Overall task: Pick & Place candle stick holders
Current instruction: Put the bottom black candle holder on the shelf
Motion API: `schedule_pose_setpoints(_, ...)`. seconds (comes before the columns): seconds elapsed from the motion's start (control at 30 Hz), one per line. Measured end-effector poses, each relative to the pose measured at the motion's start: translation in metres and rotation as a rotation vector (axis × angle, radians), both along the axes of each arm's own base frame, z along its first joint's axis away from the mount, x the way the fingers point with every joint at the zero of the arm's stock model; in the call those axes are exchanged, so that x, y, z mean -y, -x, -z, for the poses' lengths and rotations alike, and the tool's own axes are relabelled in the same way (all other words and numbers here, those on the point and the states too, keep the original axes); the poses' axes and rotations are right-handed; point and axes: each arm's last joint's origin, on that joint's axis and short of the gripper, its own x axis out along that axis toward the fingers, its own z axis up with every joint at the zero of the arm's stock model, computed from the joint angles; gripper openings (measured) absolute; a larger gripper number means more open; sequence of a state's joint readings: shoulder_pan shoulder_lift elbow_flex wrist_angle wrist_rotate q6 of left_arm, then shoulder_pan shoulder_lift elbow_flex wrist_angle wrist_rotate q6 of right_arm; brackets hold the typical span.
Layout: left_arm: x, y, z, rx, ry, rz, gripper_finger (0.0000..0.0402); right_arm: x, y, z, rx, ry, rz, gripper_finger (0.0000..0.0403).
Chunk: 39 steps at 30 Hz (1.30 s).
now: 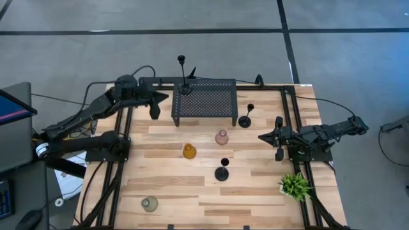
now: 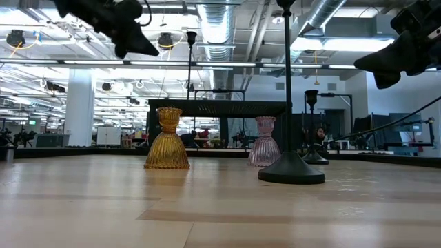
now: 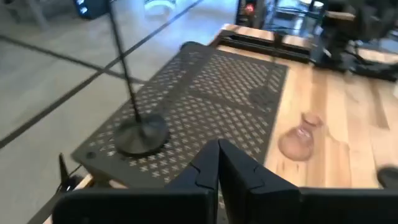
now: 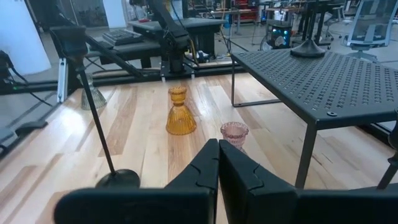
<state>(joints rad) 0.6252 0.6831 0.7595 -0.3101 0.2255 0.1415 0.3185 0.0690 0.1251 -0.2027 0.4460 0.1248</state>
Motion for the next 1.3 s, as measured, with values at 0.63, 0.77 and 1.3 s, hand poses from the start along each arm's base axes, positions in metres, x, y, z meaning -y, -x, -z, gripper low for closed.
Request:
schedule_pose_setpoints(0.63, 0.04, 0.005, 0.086, 0.144, -0.177, 0.488, 0.0006, -0.003, -0.006, -0.01, 0.087, -0.043, -0.055, 0.0001)
schedule_pose_setpoints(0.77, 0.043, 0.003, 0.095, 0.168, -0.215, 0.558, 0.0006, -0.005, -0.012, -0.006, 0.044, -0.029, -0.055, 0.0)
schedule_pose_setpoints(1.3, 0.043, 0.003, 0.089, 0.215, -0.335, 0.556, 0.0005, -0.012, -0.032, -0.012, 0.096, 0.003, -0.058, 0.0)
